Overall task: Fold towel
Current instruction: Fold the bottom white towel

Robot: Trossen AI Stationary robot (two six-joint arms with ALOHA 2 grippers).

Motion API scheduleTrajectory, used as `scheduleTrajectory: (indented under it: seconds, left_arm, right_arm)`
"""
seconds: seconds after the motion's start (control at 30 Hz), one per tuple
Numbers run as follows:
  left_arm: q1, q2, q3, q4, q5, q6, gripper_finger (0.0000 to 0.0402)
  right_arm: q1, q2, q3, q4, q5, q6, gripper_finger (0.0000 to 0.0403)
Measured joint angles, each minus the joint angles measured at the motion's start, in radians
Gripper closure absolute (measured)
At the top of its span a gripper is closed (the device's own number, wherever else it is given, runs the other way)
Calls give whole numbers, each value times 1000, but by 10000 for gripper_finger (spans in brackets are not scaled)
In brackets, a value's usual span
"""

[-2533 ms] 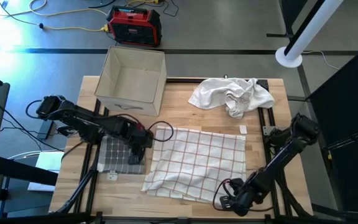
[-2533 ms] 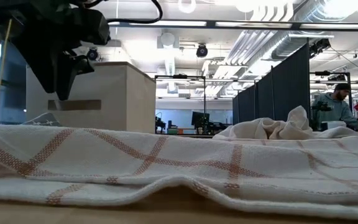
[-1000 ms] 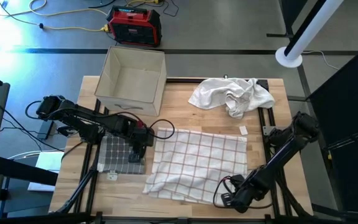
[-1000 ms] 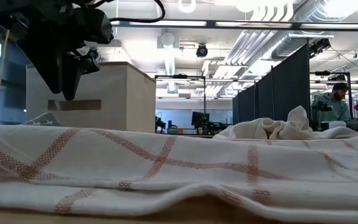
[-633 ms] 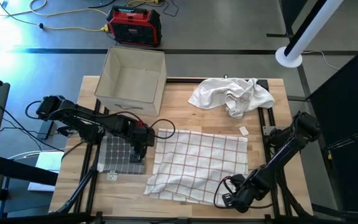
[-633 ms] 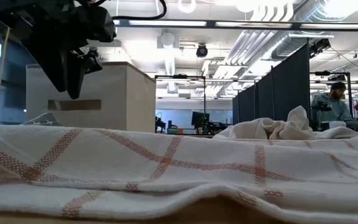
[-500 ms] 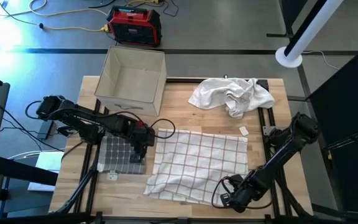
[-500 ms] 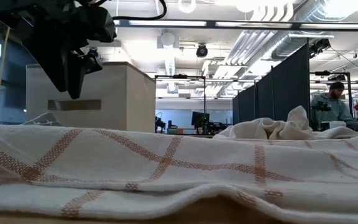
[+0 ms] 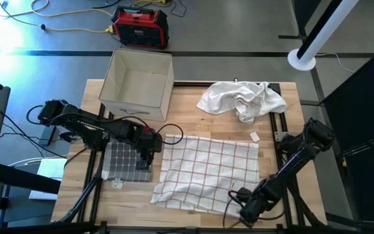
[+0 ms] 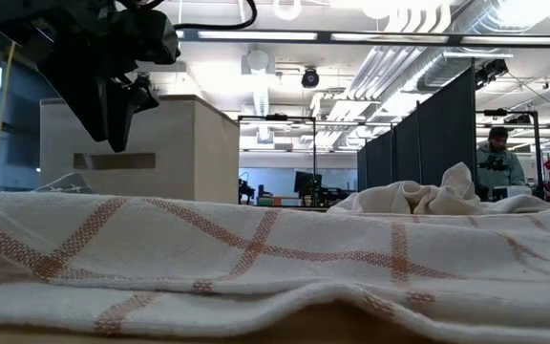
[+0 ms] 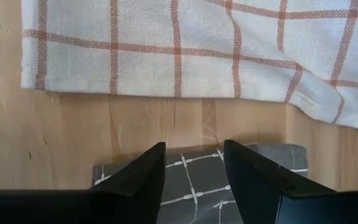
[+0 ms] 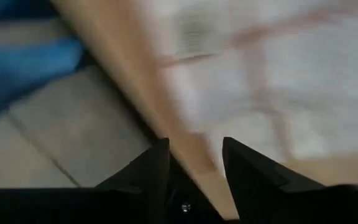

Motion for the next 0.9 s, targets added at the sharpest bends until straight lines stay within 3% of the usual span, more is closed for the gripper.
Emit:
scheduleTrajectory:
  seconds: [0.17, 0.3, 0.47, 0.9]
  left_arm:
    - [0, 0, 0, 0, -4, -23, 247]
    - [0, 0, 0, 0, -15, -25, 247]
    - [0, 0, 0, 0, -27, -63, 247]
    - [0, 0, 0, 0, -27, -94, 247]
  right_arm:
    - [39, -1, 41, 15, 28, -292, 269]
    - [47, -1, 58, -65, 91, -418, 270]
    - [44, -1, 59, -102, 161, -465, 270]
    - [71, 73, 60, -4, 161, -515, 270]
